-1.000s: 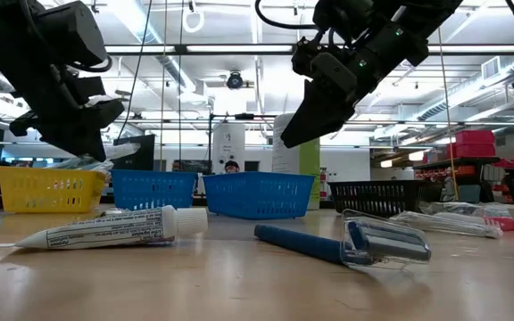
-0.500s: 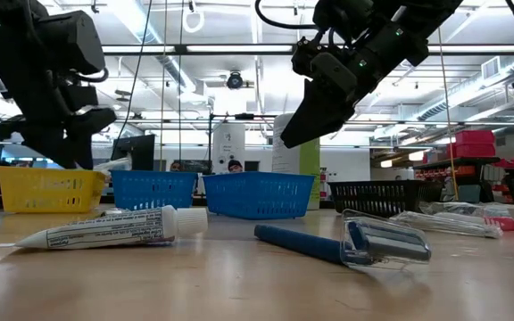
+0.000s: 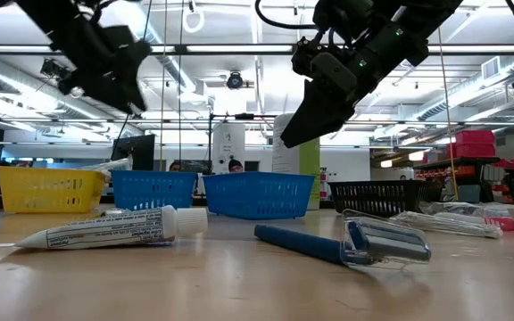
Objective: Pick & Place Travel size toiletries
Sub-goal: Put the left silver nail cutter into the left blue bin
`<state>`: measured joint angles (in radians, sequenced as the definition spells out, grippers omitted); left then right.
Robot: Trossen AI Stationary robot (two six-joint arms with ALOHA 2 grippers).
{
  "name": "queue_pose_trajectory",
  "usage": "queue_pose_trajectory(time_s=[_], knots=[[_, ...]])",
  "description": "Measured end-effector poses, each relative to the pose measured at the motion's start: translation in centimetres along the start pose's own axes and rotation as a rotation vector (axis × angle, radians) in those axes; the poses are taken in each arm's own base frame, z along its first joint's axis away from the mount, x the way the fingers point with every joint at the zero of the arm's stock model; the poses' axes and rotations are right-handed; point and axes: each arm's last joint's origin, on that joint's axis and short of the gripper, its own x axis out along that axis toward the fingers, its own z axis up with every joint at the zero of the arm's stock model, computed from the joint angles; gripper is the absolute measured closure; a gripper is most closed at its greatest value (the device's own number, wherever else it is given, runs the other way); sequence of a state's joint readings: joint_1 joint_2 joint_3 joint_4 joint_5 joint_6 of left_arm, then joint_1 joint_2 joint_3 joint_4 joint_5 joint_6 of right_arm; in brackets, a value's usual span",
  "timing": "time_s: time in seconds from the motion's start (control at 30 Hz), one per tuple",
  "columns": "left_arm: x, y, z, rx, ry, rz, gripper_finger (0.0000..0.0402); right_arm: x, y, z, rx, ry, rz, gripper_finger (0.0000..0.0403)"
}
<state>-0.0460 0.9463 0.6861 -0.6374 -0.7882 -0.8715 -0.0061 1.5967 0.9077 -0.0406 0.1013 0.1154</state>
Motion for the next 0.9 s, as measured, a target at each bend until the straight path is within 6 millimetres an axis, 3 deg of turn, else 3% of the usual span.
queue_pose_trajectory(time_s=[0.33,0.73,0.9], knots=[[1.1,-3.2,0.2,0.095,0.021,-0.294,0.0235,0.0,0.0,0.2,0.003,-0.024,0.003,0.0215],[4.4,-6.9,-2.4,0.255,0.176,-0.511,0.0235,0.0,0.1,0.5,0.005,-0.052,0.006,0.0198],[5.1,-8.5,-3.9,0.320,0.282,-0.694,0.0235,0.0,0.1,0.5,0.005,-0.052,0.006,0.0191]])
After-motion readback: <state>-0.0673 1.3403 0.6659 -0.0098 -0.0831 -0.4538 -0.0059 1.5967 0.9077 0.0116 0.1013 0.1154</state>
